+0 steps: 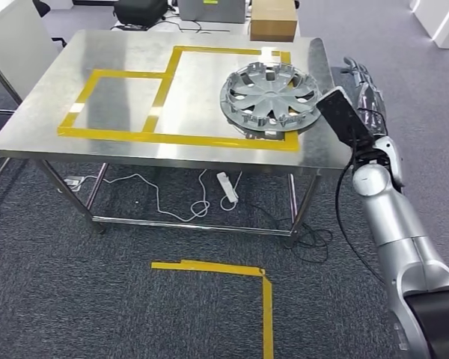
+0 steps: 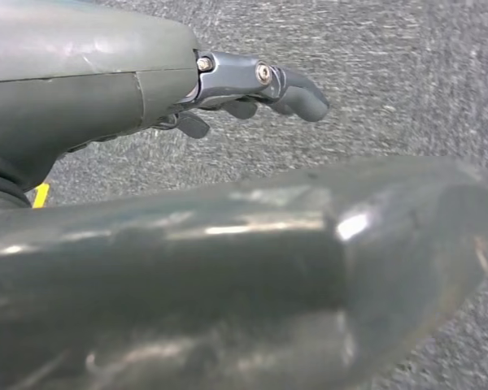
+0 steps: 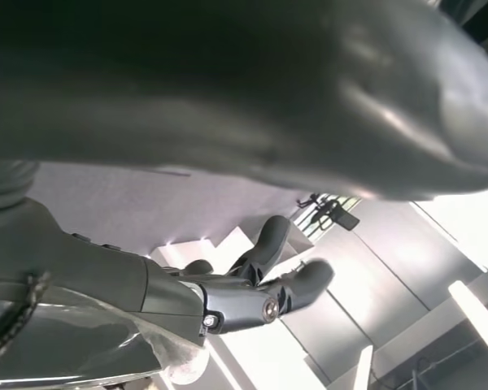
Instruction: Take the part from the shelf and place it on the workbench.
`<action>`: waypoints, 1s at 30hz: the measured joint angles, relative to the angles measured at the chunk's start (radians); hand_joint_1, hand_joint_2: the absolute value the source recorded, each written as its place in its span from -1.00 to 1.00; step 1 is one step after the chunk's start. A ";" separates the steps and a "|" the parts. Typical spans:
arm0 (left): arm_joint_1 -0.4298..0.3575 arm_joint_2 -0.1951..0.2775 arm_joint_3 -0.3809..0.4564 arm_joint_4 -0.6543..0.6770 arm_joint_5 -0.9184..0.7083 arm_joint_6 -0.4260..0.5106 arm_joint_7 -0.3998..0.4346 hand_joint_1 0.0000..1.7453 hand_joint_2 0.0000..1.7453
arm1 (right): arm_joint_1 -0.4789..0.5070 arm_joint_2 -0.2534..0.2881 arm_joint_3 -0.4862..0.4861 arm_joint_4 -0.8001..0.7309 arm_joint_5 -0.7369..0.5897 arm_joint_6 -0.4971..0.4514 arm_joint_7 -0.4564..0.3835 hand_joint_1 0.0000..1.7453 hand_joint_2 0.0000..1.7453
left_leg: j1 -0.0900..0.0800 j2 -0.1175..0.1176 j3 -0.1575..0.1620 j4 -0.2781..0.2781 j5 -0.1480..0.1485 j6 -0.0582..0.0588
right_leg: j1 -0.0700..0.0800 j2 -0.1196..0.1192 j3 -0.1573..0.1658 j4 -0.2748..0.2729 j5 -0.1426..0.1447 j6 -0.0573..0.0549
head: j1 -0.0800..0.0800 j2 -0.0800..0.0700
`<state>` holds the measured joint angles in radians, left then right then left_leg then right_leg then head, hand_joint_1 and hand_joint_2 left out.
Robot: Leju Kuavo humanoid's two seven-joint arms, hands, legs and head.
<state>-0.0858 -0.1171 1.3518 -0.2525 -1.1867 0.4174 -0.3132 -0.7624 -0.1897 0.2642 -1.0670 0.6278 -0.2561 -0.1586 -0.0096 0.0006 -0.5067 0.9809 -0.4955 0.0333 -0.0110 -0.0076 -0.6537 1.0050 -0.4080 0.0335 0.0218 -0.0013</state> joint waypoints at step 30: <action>0.003 0.007 0.021 -0.001 0.047 -0.002 -0.006 -1.00 -1.00 | 0.013 -0.003 -0.068 0.026 -0.075 0.009 0.032 -1.00 -1.00 | 0.000 -0.001 -0.002 0.003 0.006 -0.001 | 0.000 -0.003 0.013 -0.008 0.003 0.000 | 0.008 0.000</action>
<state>-0.0824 -0.1101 1.3727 -0.2537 -1.1392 0.4154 -0.3193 -0.7492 -0.1929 0.1963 -1.0406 0.5527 -0.2468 -0.1266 -0.0100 -0.0002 -0.5088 0.9840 -0.4893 0.0318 -0.0114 -0.0102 -0.6405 0.9973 -0.4045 0.0331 0.0303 -0.0013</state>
